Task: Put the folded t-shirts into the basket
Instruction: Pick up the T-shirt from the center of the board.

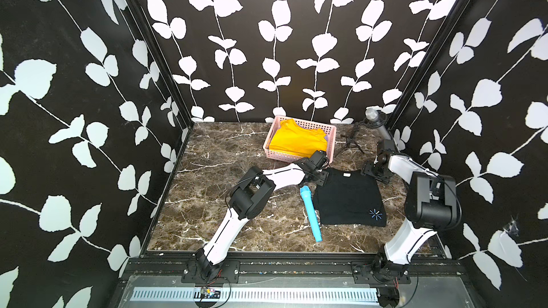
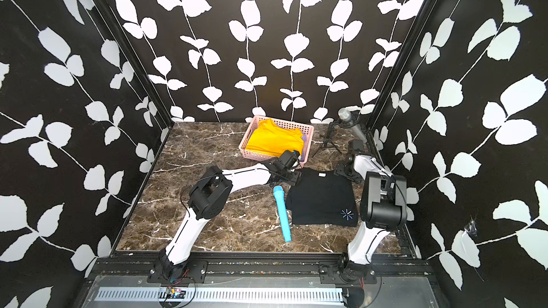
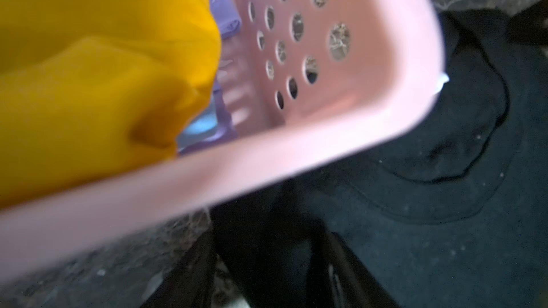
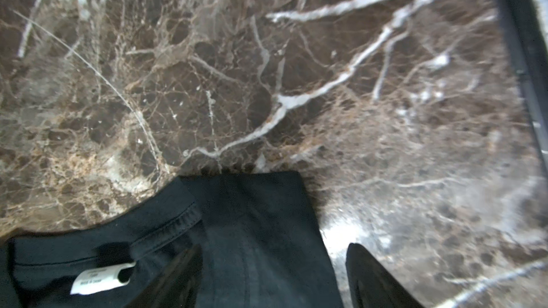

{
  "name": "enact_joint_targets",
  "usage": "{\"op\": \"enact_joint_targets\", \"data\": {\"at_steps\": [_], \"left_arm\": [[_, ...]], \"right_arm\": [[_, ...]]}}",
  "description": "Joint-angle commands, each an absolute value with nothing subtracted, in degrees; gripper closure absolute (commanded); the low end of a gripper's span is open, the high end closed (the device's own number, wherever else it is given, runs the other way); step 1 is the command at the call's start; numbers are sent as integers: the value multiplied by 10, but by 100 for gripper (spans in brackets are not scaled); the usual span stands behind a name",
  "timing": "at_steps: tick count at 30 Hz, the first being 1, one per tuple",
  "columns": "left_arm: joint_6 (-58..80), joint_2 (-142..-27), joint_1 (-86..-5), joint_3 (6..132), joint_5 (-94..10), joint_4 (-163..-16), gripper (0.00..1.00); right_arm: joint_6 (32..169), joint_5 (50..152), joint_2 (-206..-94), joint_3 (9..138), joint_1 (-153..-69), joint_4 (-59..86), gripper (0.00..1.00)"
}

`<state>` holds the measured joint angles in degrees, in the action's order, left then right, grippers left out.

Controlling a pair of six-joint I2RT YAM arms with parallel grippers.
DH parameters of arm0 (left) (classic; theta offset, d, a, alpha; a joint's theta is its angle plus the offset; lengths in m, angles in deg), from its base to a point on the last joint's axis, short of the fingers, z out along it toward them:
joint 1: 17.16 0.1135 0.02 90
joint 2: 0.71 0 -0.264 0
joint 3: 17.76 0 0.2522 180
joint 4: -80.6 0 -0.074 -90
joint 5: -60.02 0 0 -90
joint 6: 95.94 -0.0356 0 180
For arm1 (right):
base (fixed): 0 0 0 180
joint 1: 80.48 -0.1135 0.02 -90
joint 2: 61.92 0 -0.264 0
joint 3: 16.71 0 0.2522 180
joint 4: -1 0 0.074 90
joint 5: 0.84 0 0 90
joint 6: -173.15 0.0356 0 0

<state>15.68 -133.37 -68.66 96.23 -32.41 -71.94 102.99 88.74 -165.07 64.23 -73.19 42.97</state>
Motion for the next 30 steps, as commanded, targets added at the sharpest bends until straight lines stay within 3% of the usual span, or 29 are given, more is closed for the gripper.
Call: {"op": "enact_joint_targets", "data": {"at_steps": [1, 18, 26, 30], "left_arm": [[171, -1349, -694, 970, -348, -700, 48], [204, -1357, -700, 944, -380, -741, 82], [228, -1357, -700, 928, -406, -778, 100], [234, -1357, -700, 924, -409, -791, 100]], "right_arm": [[1023, 909, -1665, 658, -731, 431, 23], [1010, 926, -1700, 649, -731, 437, 29], [1021, 963, -1686, 620, -729, 410, 59], [1027, 974, -1679, 608, -724, 393, 71]]}}
